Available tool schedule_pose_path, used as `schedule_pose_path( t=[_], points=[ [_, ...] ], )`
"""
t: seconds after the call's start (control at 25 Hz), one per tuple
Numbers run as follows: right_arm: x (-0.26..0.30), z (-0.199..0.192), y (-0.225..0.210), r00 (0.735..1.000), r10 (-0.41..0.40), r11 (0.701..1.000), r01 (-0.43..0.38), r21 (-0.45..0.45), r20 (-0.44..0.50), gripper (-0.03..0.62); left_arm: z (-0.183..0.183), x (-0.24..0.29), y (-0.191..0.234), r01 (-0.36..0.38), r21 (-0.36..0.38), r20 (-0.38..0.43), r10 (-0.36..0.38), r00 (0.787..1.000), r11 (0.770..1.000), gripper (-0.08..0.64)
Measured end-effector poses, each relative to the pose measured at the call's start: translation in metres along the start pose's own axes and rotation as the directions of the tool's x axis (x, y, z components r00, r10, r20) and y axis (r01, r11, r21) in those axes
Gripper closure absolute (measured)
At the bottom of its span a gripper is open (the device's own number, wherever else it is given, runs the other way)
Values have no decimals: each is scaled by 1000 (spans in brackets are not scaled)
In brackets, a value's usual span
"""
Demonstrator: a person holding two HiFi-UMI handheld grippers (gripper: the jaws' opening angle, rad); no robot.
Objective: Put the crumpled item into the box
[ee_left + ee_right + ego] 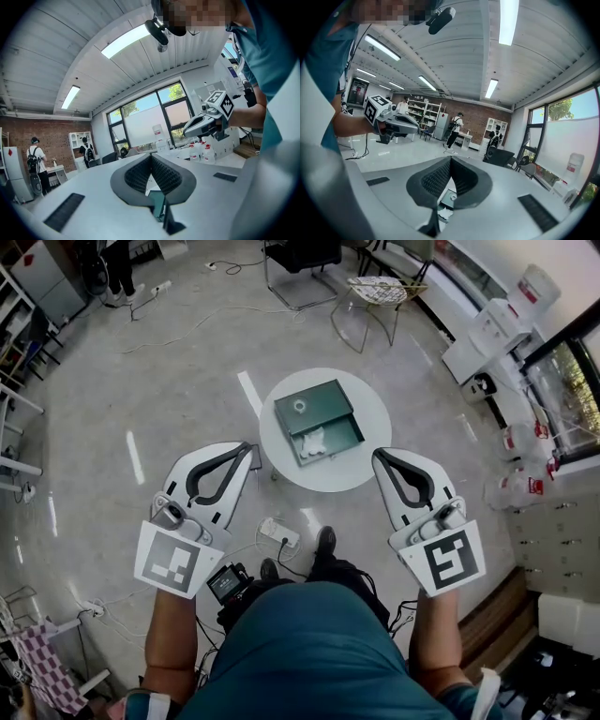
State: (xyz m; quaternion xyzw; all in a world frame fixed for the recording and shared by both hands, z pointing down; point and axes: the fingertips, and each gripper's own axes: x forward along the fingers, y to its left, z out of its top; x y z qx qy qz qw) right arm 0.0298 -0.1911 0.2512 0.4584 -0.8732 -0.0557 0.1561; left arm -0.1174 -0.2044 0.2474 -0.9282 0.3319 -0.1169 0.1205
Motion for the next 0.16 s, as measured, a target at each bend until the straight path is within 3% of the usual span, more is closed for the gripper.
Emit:
schedule_pose_path(
  t=[0.16],
  points=[
    [-7, 7, 11, 1000, -9, 1000, 9, -5, -2, 555, 3, -12, -1, 24, 86, 4, -25, 1000, 996, 541]
  ],
)
